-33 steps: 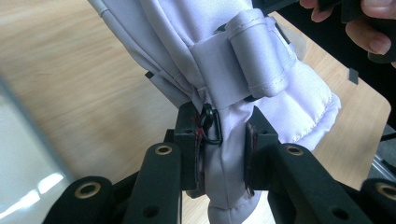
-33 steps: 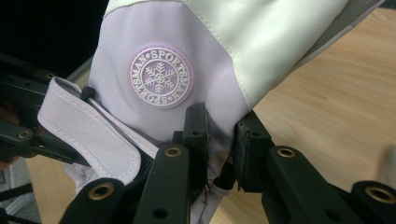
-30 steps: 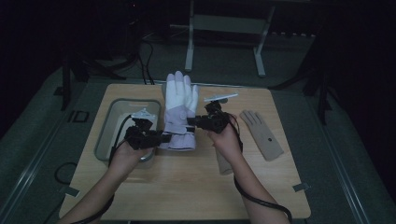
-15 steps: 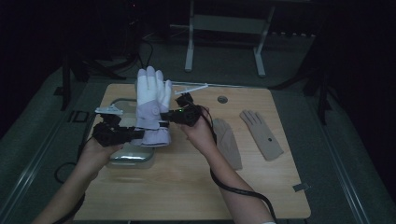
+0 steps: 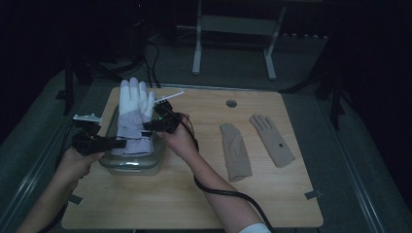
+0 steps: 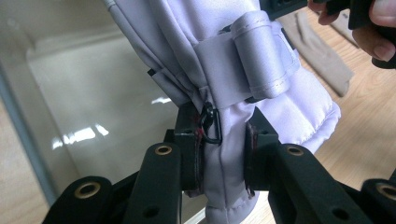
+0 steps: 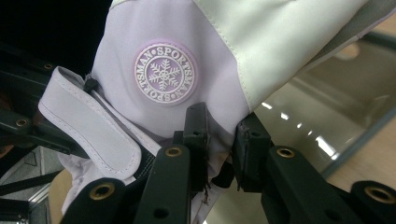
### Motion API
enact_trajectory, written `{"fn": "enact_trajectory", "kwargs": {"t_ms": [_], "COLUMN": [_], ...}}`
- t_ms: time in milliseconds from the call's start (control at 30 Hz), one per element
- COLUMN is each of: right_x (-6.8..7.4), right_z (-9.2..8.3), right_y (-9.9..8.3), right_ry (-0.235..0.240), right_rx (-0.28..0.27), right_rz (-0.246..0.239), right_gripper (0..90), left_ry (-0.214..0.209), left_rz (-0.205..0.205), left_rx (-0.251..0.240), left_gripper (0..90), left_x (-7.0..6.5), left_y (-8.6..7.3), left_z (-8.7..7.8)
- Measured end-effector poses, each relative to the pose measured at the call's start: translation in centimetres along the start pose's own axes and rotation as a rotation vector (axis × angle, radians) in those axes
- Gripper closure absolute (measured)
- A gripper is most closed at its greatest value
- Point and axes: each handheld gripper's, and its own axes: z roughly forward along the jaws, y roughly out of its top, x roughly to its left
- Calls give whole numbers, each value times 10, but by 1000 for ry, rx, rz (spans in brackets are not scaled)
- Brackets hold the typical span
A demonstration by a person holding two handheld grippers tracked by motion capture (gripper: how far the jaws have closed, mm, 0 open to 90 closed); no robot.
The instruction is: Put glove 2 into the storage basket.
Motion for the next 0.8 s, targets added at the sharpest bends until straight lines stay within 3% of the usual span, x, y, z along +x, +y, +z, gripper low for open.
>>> {"fn": "enact_trajectory", "kwargs": {"t_ms": [100, 300, 500, 600, 800], "right_x": [-1, -4, -4, -4, -5], "right_z": [14, 31, 40, 44, 48], "right_y": [-7, -20, -27, -30, -35], "right_ry": [2, -11, -28, -46, -72], "right_rx": [24, 74, 114, 132, 159], "right_rz": [13, 42, 45, 50, 69], "right_gripper": [771, 772, 772, 773, 776], "left_ry": [-14, -29, -32, -22, -30], "left_rz": [-19, -51, -61, -45, -63], "left_rx": [36, 82, 106, 129, 134], "left_gripper": [721, 718, 707, 691, 624], "left_x": [12, 21, 24, 23, 24], "left_y": [-10, -21, -26, -26, -28], "left_z": [7, 19, 26, 30, 34]}}
